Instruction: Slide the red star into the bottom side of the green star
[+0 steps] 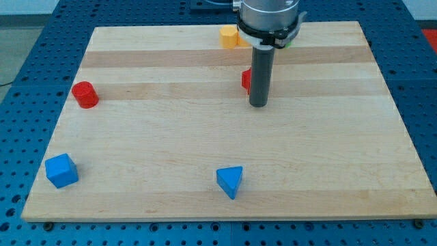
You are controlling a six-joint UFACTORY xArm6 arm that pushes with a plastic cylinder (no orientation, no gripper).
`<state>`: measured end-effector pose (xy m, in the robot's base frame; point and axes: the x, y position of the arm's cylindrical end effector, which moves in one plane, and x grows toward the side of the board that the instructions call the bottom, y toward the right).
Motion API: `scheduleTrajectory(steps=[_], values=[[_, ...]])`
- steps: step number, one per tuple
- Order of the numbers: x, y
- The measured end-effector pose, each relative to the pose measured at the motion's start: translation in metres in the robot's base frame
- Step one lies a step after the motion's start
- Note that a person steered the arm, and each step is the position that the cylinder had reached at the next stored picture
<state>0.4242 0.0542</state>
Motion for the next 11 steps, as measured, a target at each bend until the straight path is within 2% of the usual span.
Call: scheduleTrajectory(steps=[1,2,5,7,8,9,10,11], values=[[0.021,-0.001],[0.021,-0.029],[-0.039,-0.034],[-0.046,0.014],[-0.045,0.013],[-0.024,0.011],[0.019,0.012],[0.029,0.042]])
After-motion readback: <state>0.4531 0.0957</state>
